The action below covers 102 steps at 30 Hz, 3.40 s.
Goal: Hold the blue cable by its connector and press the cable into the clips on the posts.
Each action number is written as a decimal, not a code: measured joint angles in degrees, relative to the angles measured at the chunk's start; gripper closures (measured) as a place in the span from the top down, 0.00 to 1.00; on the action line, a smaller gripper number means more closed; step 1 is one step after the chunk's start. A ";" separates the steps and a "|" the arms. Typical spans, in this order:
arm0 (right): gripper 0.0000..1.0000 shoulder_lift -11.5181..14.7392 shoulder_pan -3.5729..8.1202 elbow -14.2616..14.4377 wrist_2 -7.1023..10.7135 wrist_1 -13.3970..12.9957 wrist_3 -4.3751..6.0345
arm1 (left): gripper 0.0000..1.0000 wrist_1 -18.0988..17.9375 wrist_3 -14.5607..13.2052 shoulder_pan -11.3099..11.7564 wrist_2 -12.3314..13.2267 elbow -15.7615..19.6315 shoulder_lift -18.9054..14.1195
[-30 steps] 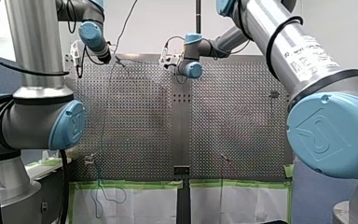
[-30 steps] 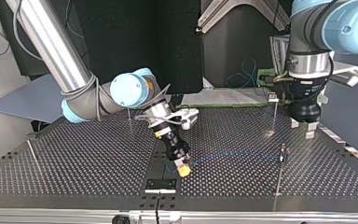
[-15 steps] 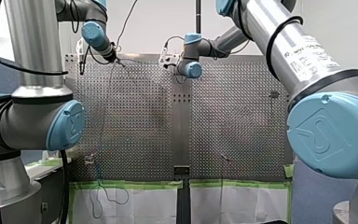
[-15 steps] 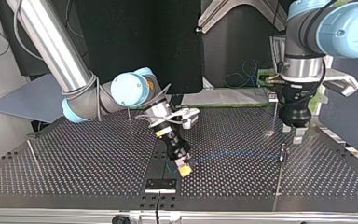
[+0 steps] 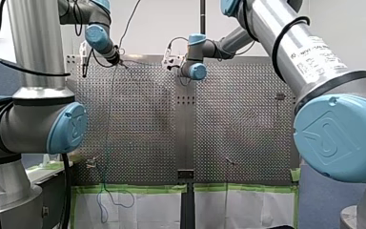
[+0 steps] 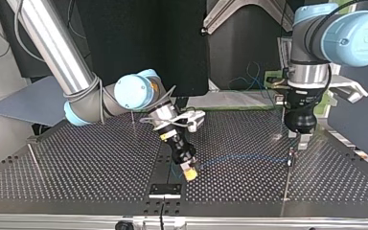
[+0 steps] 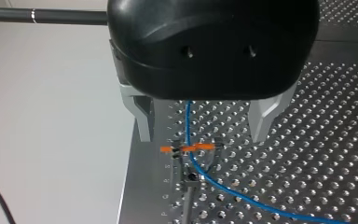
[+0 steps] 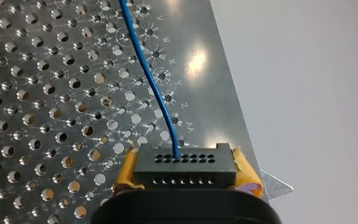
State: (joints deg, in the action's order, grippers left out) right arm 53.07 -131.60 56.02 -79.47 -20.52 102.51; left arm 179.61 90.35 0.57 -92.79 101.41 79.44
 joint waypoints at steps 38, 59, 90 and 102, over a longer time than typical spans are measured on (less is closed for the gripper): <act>0.00 -0.02 0.41 0.00 0.01 0.28 0.06 | 1.00 -1.67 -1.36 -2.53 4.21 -2.71 3.82; 0.00 -0.01 0.42 0.01 0.09 0.33 0.07 | 1.00 -1.95 -0.66 -5.60 -2.97 -10.37 10.10; 0.00 -0.01 0.42 0.00 0.22 0.30 0.06 | 1.00 -6.10 0.09 -6.61 -4.86 -11.74 14.02; 0.00 -0.01 0.42 0.00 0.27 0.39 0.06 | 0.00 -7.39 -0.08 -6.81 -6.34 -11.68 14.02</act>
State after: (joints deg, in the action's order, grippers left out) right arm 53.06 -131.18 56.02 -79.20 -20.14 102.58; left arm 172.22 90.26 -6.24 -99.13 89.73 93.45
